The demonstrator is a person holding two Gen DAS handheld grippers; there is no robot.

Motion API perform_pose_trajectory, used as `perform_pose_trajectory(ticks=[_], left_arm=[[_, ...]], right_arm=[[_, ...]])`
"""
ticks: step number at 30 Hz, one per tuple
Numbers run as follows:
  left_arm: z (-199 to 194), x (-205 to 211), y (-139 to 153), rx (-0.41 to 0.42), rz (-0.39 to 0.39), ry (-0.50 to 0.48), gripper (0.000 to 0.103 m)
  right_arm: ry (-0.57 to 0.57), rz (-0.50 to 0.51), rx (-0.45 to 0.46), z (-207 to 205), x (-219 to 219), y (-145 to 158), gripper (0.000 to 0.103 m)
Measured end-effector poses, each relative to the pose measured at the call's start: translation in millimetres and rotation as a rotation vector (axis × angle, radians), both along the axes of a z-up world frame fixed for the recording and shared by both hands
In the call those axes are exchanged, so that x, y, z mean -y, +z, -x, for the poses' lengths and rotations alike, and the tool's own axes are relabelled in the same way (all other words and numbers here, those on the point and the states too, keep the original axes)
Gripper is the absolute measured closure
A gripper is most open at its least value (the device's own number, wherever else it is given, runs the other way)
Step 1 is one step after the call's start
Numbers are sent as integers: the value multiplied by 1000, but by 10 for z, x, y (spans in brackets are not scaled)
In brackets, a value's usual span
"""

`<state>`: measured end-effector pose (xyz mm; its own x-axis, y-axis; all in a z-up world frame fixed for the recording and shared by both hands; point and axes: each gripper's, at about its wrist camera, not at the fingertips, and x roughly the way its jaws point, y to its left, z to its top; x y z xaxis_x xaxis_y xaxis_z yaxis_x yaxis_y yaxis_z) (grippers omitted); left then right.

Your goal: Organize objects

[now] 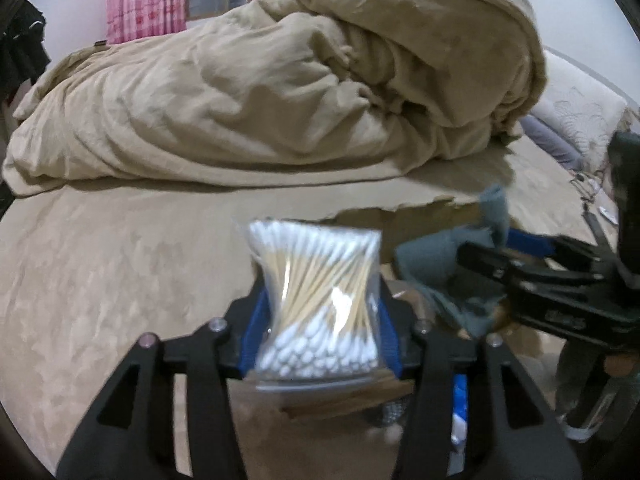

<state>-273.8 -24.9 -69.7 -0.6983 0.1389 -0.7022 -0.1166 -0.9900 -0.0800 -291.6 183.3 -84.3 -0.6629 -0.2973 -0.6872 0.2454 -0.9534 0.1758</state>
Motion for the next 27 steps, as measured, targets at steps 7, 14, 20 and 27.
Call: perform_pose_trajectory(ticks=[7,14,20,27], left_arm=[[-293,17,343,-94,-29,10,12],[-887,-48,796,-161,-34,3,12],[-1390,-74,1086,-198,-79,16,12],[-1929,-91,1073,-213,-99,40,12]], right_arm=[[-24,55,-90,-303,-232,413,18],[-9,40,-163,-856,-353,887,18],[3,62,-212,-1371,-459,1187,18],[14,98,-247,-1974,-554,1301,18]])
